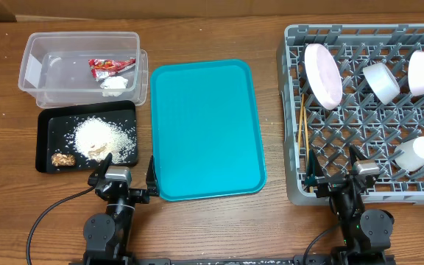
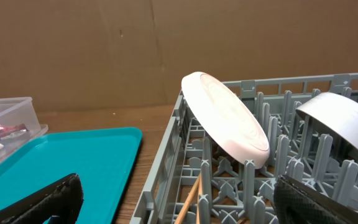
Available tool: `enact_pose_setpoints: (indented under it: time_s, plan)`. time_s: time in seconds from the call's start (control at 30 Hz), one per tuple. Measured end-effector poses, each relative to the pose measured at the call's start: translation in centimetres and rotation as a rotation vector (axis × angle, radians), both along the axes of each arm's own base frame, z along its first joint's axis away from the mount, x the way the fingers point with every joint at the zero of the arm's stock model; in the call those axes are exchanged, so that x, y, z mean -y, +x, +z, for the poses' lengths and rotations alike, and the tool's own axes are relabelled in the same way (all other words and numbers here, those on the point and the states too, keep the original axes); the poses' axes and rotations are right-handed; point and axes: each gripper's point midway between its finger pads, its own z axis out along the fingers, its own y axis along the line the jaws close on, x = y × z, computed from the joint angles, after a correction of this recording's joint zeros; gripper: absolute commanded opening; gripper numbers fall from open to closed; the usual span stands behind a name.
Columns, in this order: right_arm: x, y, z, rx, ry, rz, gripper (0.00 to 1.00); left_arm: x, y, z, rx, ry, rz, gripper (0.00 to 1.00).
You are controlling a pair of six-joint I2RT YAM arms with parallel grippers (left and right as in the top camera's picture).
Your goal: Sort waste into correct bins and load items into the dishwasher
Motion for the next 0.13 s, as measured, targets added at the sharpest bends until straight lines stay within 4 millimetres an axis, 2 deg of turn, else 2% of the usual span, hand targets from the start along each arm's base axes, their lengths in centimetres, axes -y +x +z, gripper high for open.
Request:
enact_pose_setpoints:
  time_s: [0.13]
  plan:
    - [0.0,0.0,0.0,0.0,-0.001,0.0,1.0,0.0,0.0,0.0,0.0,0.0,0.0,1.0]
